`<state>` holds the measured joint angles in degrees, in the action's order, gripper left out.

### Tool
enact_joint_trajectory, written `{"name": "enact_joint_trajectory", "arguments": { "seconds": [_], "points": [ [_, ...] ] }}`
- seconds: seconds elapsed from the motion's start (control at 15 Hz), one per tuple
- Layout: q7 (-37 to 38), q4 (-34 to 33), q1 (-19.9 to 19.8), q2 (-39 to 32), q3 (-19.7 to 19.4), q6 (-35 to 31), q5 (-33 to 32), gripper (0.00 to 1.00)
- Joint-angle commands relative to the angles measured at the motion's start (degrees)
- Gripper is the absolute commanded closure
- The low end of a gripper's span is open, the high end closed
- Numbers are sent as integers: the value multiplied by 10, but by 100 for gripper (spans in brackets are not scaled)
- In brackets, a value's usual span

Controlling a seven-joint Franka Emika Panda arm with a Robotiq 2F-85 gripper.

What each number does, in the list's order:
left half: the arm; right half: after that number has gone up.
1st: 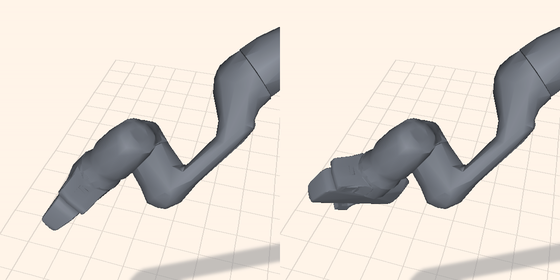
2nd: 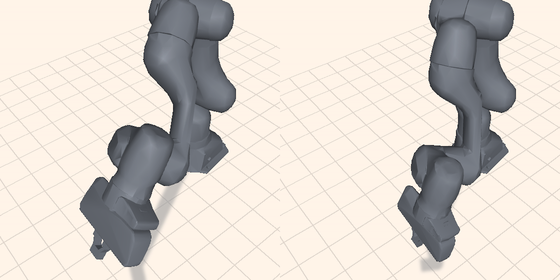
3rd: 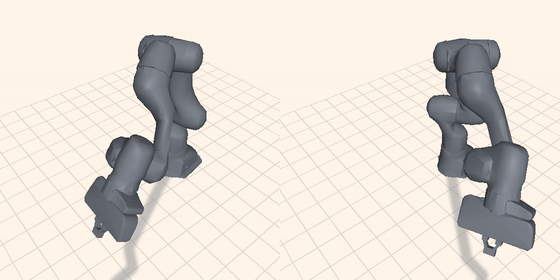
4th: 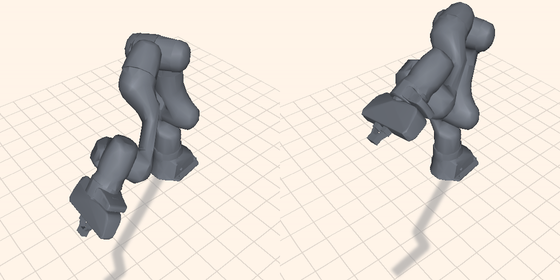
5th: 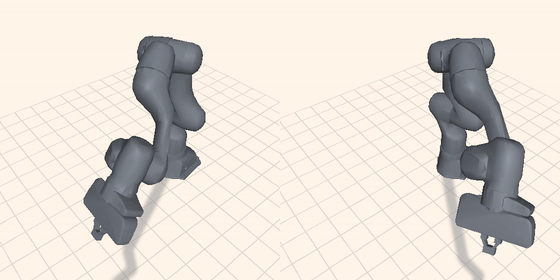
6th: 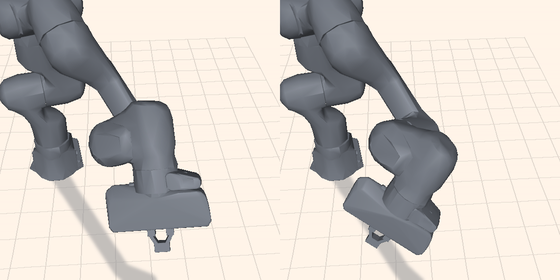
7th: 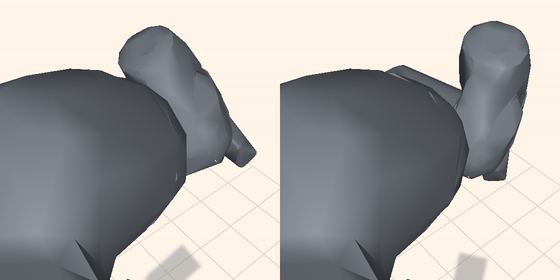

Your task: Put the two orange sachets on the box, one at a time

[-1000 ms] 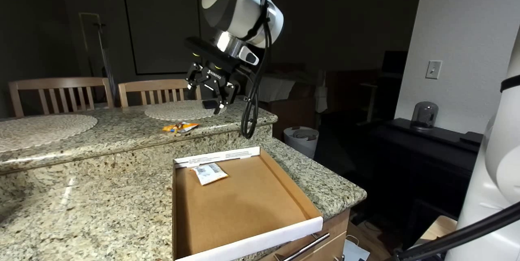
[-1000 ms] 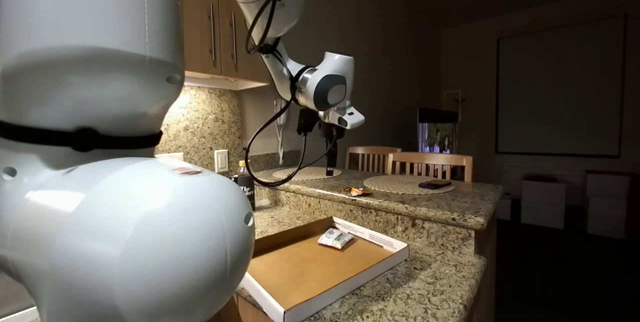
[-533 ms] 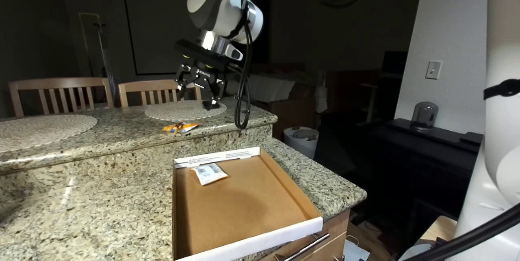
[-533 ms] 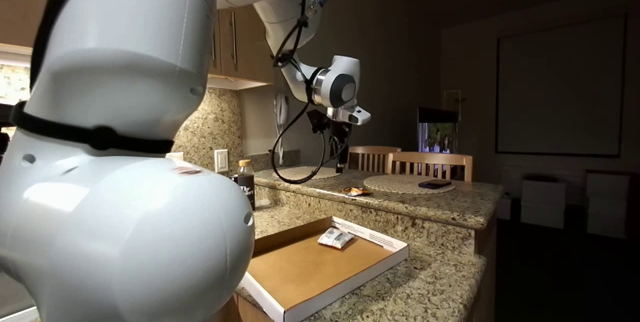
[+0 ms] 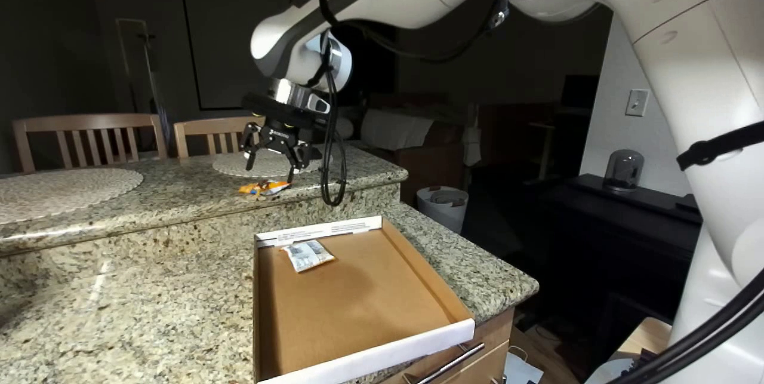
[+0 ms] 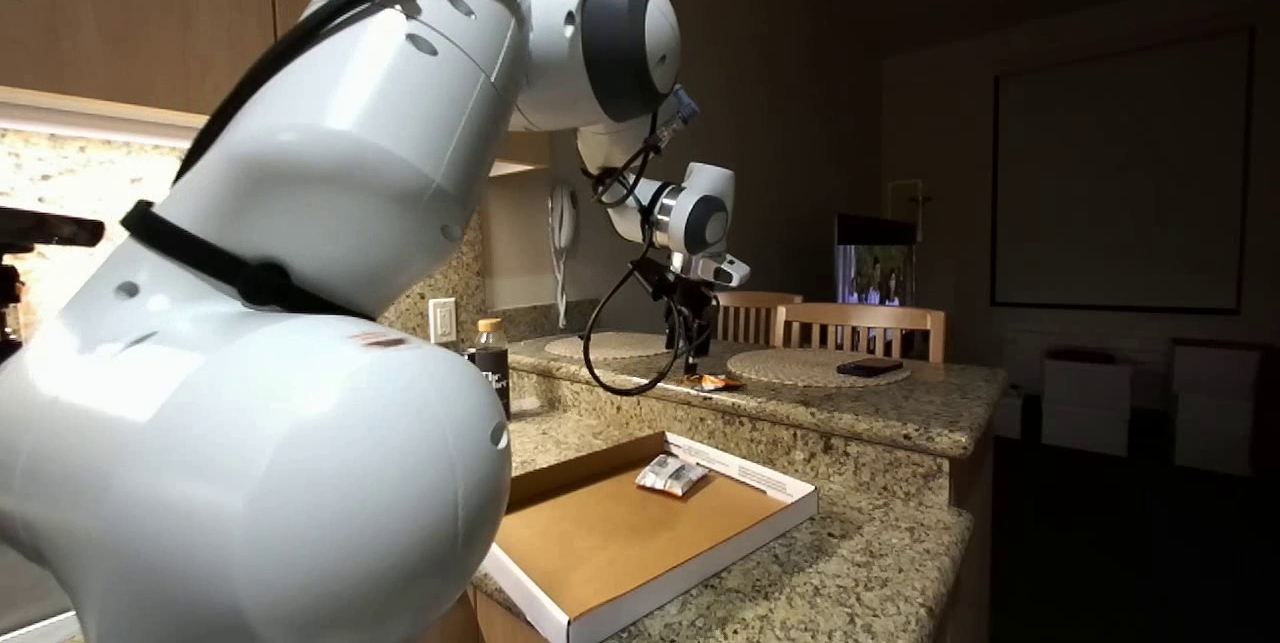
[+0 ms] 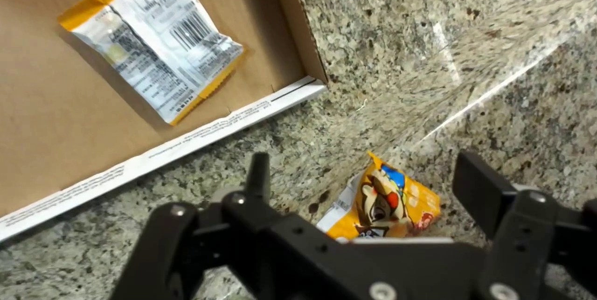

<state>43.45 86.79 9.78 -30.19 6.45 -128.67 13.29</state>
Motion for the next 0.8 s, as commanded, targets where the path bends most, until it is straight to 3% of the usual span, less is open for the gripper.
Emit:
{"name": "enact_joint_trajectory", "arguments": {
  "seconds": [0.0,0.73],
  "points": [
    [-15,-84,5,-67,-3,16,11,0],
    [9,-238,25,-166,-10,154,2,0]
  ]
}}
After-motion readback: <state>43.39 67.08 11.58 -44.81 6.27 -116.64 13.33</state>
